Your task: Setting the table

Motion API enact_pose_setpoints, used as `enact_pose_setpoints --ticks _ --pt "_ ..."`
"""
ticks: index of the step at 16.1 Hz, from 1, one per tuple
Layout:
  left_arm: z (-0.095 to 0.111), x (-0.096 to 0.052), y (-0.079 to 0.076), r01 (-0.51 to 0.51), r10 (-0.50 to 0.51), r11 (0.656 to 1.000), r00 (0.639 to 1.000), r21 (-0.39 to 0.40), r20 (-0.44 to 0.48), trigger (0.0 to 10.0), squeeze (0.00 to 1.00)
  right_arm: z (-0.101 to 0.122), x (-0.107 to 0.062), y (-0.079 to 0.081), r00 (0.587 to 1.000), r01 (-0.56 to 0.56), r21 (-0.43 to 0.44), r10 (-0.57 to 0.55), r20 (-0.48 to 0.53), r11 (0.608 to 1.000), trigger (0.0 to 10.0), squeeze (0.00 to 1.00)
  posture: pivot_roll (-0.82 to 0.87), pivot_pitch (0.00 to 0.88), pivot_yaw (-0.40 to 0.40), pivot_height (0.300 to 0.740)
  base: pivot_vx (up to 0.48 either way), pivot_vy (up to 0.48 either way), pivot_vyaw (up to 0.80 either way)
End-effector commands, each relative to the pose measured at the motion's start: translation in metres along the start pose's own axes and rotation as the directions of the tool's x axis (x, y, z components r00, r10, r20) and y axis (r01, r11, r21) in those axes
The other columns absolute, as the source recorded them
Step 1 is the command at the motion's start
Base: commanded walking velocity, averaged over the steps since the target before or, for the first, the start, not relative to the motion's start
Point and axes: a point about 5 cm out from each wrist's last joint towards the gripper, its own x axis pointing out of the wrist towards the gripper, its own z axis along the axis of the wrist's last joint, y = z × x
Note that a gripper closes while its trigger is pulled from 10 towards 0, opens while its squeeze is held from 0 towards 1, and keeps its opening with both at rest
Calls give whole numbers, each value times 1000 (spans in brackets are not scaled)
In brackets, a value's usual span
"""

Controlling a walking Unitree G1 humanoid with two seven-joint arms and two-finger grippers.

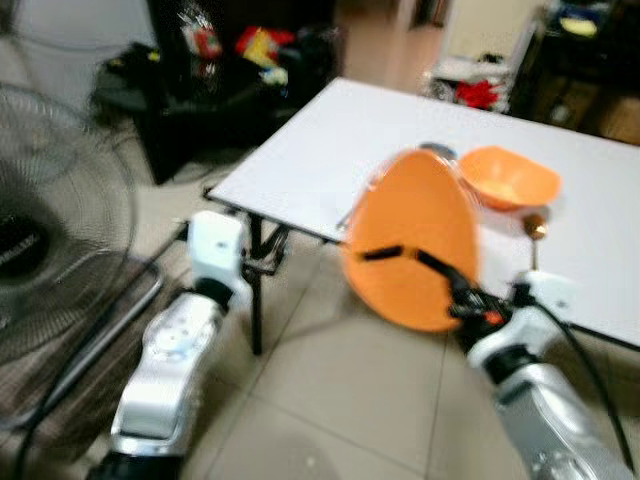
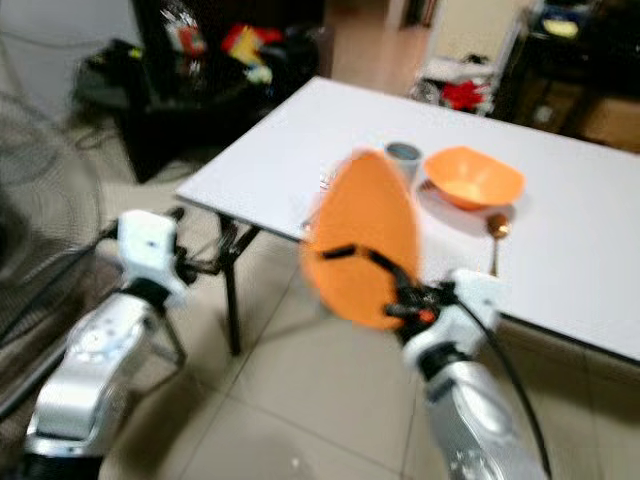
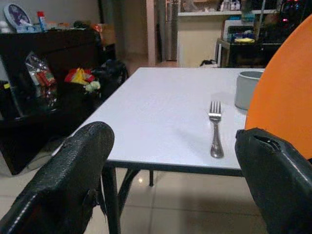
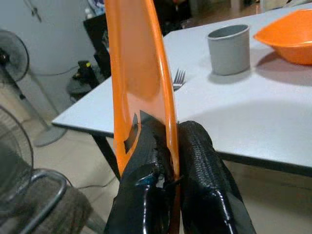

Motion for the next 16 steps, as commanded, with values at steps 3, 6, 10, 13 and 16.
enact_pose_setpoints --ticks 3,6,10,13,16 --pt "3 2 -9 33 -32 999 999 -9 12 10000 0 9 -3 -7 999 19 -14 -18 36 1000 10000 0 -22 0 -40 740 343 0 0" --pt "4 2 -8 29 -29 1000 999 -9 14 10000 0 9 -3 -4 999 -1 0 1 36 1000 10000 0 -20 0 -43 740 350 0 -267" --pt "4 2 -8 28 -28 1000 1000 -3 13 10000 0 9 -2 -4 999 -5 -5 5 34 1000 10000 0 -18 0 -43 740 350 0 0" --pt "4 3 -8 38 -38 999 999 3 14 10000 0 10 -3 -4 999 -5 -6 5 38 1000 10000 0 -20 0 -40 740 349 0 0" --pt "4 3 -9 44 -44 999 999 5 14 10000 0 9 -4 -3 999 -20 17 19 32 1000 10000 0 -19 0 -36 740 349 0 -481"
